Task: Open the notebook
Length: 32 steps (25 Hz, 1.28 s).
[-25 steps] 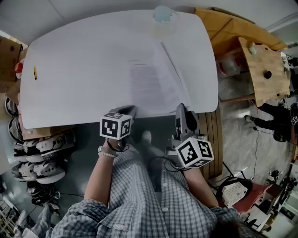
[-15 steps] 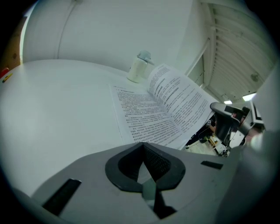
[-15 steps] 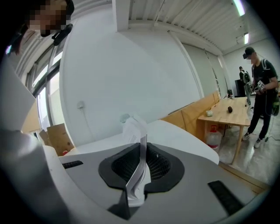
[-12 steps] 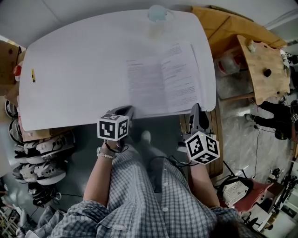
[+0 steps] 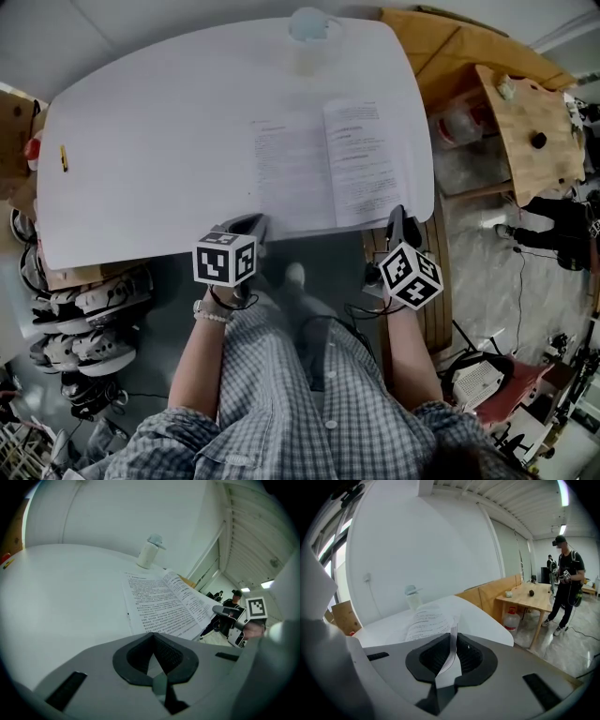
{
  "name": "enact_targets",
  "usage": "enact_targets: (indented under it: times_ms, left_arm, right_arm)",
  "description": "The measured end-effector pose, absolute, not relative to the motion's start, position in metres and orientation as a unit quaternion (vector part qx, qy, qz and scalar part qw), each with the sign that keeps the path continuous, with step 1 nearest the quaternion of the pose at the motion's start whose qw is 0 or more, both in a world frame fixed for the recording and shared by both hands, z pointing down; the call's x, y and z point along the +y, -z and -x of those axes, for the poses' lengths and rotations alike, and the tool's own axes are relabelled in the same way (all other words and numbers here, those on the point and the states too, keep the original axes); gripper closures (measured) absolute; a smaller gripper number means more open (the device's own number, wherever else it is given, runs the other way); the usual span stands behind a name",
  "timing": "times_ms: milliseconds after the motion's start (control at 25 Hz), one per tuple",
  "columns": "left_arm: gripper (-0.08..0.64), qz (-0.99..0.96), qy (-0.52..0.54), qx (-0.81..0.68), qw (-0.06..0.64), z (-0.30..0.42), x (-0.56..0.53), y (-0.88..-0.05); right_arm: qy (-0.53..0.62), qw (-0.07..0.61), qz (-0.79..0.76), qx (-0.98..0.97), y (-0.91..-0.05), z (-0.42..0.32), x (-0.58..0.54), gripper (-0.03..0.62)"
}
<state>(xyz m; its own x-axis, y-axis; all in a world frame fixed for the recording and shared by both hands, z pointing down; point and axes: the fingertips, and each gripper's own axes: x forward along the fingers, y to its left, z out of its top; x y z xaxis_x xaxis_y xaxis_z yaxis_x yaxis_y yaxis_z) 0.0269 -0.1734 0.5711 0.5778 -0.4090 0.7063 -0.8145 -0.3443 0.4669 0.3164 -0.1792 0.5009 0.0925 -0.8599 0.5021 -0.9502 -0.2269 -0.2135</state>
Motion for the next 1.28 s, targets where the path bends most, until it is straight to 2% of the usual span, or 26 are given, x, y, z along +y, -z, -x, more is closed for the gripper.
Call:
enact_targets:
  times_ms: [360,480,800,1280]
  left_arm:
    - [0.552,-0.782,-0.241,-0.391,0.422,-0.028,-0.173,-0.572]
    - [0.552,-0.784,-0.240,-0.390,0.420,-0.030,-0.175,-0.571]
    - [0.552,-0.788,-0.196,-0.381,0.443,-0.038,-0.171,-0.563]
    - [0.552,-0.816,-0.147,-0.374,0.415,-0.046,-0.173,-0.516]
  right_arm:
    - [-0.317,0.113,-0.736,-0.587,-0.540,-0.327,-0.174,0.540]
    - [-0.316,0.128,-0.736,-0.585,-0.544,-0.331,-0.174,0.520]
    - [-0.327,0.127,-0.747,-0.565,-0.543,-0.350,-0.157,0.499]
    - [-0.317,0.140,-0.750,-0.563,-0.529,-0.354,-0.134,0.500]
